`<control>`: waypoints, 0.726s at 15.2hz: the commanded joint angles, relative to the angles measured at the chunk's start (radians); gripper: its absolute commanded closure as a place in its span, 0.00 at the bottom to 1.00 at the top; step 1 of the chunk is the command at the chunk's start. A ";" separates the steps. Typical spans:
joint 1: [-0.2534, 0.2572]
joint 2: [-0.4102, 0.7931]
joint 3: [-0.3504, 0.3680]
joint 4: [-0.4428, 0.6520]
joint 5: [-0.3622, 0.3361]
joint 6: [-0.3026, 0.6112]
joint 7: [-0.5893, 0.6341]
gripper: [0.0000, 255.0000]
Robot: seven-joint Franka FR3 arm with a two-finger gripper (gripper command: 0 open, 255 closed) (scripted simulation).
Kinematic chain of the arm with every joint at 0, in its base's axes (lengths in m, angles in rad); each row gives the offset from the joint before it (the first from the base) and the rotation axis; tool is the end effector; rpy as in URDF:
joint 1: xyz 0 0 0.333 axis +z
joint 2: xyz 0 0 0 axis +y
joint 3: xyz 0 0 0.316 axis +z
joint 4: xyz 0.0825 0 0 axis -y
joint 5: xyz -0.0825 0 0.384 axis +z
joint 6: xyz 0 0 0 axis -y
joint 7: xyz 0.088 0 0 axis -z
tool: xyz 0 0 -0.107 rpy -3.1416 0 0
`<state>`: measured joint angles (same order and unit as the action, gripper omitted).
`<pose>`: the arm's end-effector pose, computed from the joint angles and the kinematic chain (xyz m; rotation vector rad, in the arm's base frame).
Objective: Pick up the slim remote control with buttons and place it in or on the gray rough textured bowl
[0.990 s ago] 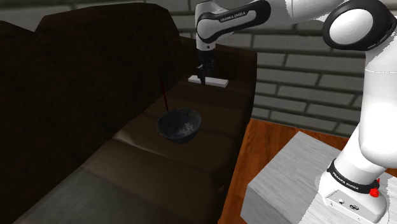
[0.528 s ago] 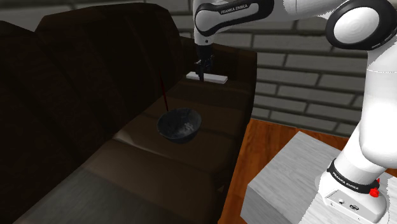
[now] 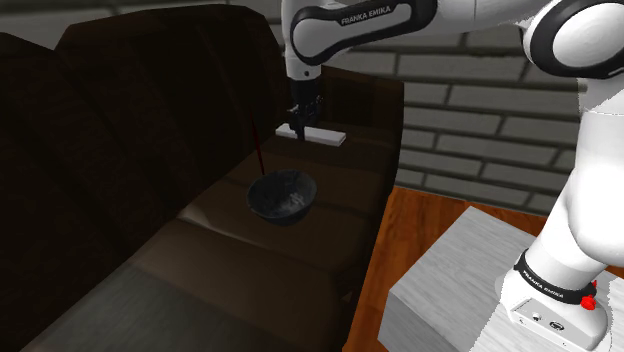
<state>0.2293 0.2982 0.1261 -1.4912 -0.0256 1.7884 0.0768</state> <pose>0.6154 0.2156 0.5023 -3.0993 -0.4345 0.0019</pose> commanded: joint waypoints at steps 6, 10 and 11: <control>0.103 0.006 0.052 0.004 -0.017 0.002 0.158 1.00; 0.164 0.033 0.080 0.040 -0.031 -0.009 0.245 1.00; 0.186 0.047 0.089 0.060 -0.037 -0.015 0.276 1.00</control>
<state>0.3979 0.3382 0.2073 -1.4487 -0.0586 1.7836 0.3265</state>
